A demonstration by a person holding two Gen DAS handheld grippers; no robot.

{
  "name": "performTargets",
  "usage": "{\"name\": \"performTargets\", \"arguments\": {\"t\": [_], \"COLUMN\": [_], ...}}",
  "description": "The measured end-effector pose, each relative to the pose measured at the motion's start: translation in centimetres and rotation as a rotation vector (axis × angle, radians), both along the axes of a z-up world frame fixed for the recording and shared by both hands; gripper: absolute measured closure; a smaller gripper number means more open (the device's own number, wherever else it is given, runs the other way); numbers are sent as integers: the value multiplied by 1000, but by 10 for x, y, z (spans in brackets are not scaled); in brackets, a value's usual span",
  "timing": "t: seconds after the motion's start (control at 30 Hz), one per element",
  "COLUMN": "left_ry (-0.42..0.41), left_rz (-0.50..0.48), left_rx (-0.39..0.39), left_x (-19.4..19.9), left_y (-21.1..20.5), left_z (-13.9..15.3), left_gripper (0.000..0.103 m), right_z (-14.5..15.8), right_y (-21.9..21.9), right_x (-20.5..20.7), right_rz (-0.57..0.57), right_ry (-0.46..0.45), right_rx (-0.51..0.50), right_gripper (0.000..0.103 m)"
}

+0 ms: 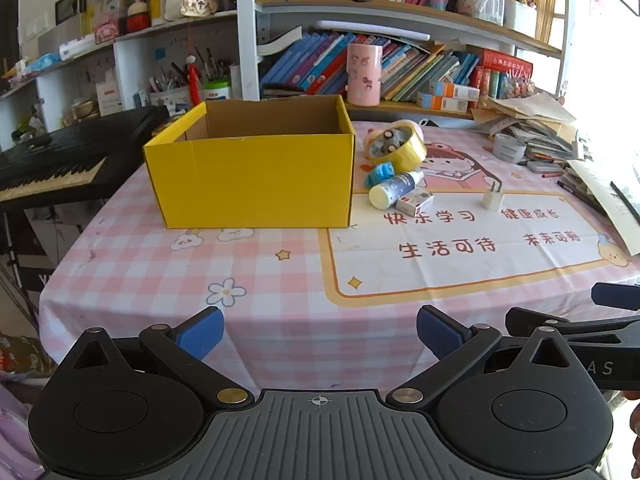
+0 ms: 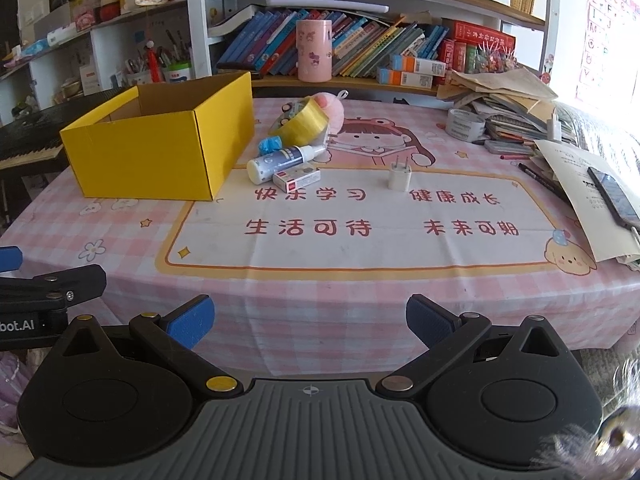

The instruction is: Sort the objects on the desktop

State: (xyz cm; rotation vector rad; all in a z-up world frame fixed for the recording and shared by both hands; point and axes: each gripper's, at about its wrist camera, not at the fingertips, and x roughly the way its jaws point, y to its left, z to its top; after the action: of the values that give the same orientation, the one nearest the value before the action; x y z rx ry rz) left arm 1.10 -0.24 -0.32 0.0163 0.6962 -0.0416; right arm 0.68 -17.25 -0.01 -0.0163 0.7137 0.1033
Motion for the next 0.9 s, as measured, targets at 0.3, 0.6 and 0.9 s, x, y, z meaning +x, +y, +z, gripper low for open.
{"name": "performTargets", "arguments": {"t": [0.3, 0.6, 0.9], "left_ry": [5, 5, 2], "left_rz": [-20, -23, -87], "left_rx": [-17, -14, -2], "left_x": [1, 5, 15], "left_y": [5, 4, -11], "left_z": [0, 0, -1], "left_gripper": [0, 0, 0], "right_z": [1, 2, 4], "right_y": [1, 2, -8], "right_x": [2, 2, 3], "right_rz": [3, 0, -56], "right_ry": [-10, -11, -23], "right_rx": [6, 0, -23], "right_gripper": [0, 0, 0]}}
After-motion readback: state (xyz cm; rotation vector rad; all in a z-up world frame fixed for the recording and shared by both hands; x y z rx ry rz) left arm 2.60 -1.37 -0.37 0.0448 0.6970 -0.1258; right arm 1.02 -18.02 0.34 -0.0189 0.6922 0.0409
